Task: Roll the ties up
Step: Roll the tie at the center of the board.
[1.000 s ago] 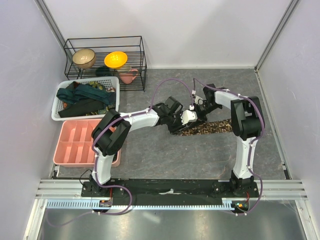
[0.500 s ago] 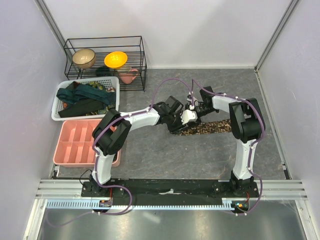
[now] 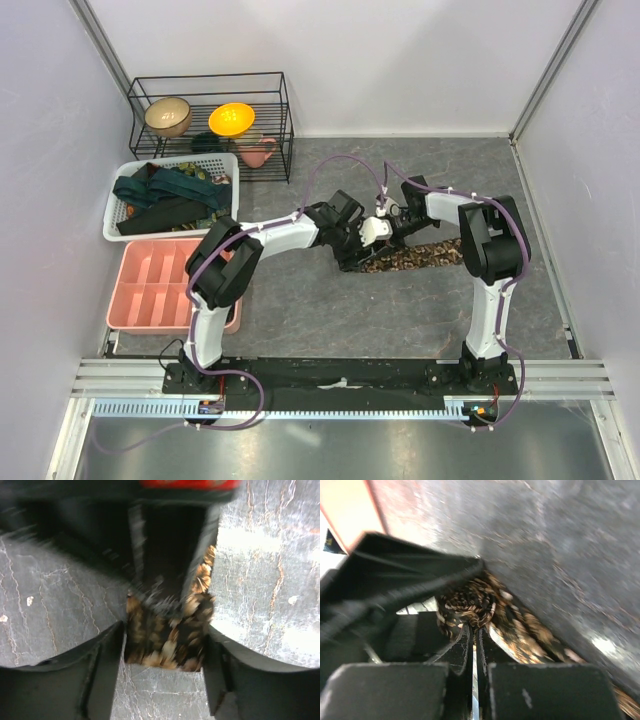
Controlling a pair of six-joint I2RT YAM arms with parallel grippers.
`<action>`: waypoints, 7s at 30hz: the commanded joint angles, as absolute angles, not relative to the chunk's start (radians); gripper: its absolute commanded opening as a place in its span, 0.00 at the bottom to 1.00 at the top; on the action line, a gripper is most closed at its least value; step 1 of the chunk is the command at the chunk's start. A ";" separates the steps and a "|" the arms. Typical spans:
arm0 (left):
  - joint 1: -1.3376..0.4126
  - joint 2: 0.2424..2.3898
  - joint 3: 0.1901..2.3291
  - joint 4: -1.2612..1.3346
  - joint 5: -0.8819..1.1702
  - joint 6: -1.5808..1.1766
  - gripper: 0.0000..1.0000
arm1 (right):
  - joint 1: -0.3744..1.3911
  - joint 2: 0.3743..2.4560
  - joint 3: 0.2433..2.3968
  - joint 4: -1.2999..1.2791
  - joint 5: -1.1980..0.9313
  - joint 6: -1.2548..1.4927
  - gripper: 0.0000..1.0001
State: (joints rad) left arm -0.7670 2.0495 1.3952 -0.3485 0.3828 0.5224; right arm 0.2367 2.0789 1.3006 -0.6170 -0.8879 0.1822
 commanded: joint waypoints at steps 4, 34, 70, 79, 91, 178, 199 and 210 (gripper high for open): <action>-0.703 1.919 1.312 -0.154 0.511 0.384 1.00 | 0.236 2.120 1.305 -0.709 -0.572 0.063 0.00; -0.686 1.859 0.867 0.520 0.603 0.279 0.88 | 0.345 2.187 1.351 -0.696 -0.583 -0.043 0.00; -0.805 1.948 1.189 -0.244 0.302 0.611 0.15 | 0.225 2.017 1.335 -0.799 -0.976 -0.003 0.54; -0.807 1.976 1.219 -0.284 0.313 0.618 0.16 | 0.259 2.057 1.355 -0.712 -1.022 0.091 0.49; -0.805 1.976 1.239 -0.285 0.351 0.584 0.39 | 0.264 2.098 1.330 -0.759 -0.868 0.014 0.00; -0.850 2.028 1.318 -0.342 0.333 0.554 0.48 | 0.226 2.091 1.273 -0.773 -0.842 0.023 0.00; -0.796 1.985 1.241 0.044 0.598 0.379 0.79 | 0.213 2.117 1.275 -0.808 -0.548 -0.049 0.00; -0.819 2.026 1.298 -0.082 0.529 0.466 0.56 | 0.252 2.160 1.350 -0.781 -0.577 -0.028 0.00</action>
State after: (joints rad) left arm -0.8104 2.0026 1.2362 -0.0227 0.5575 0.4232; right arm 0.2077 2.0888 1.3148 -0.8703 -0.7158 0.0021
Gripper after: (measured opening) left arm 0.656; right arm 0.007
